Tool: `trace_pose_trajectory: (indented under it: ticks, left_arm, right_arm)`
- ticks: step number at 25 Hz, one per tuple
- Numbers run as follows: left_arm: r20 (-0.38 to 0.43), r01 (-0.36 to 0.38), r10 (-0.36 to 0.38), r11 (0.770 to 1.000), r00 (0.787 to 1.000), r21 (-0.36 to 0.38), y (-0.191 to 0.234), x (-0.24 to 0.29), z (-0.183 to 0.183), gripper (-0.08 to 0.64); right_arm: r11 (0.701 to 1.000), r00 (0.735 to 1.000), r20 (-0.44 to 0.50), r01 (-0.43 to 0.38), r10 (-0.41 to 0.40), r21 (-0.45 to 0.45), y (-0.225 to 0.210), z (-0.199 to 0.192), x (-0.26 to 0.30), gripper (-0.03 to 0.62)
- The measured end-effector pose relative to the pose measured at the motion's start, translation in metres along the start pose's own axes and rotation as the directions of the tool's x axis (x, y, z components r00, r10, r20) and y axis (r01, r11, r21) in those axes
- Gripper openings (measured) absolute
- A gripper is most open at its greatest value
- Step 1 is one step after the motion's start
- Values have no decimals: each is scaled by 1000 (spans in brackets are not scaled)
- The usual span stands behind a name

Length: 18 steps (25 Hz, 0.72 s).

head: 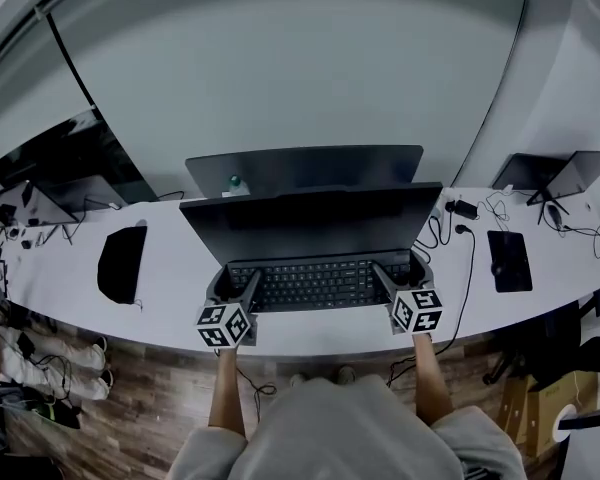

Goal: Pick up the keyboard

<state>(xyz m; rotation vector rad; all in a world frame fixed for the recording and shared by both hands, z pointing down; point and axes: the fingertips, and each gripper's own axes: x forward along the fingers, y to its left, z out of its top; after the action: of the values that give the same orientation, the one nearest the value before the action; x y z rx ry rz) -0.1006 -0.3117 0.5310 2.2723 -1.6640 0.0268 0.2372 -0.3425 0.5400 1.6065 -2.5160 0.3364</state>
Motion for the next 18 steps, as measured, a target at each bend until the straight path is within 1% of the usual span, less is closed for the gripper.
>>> trace_pose_trajectory:
  ticks: [9, 18]
  left_arm:
    - [2, -5, 5, 1000, 1000, -4, -1, 0, -1, 318]
    - [-13, -6, 5, 1000, 1000, -14, 0, 2, -8, 318]
  right_arm:
    - [1000, 1000, 1, -2, 2, -5, -2, 1, 0, 390]
    - [1000, 1000, -13, -5, 5, -4, -3, -5, 2, 391]
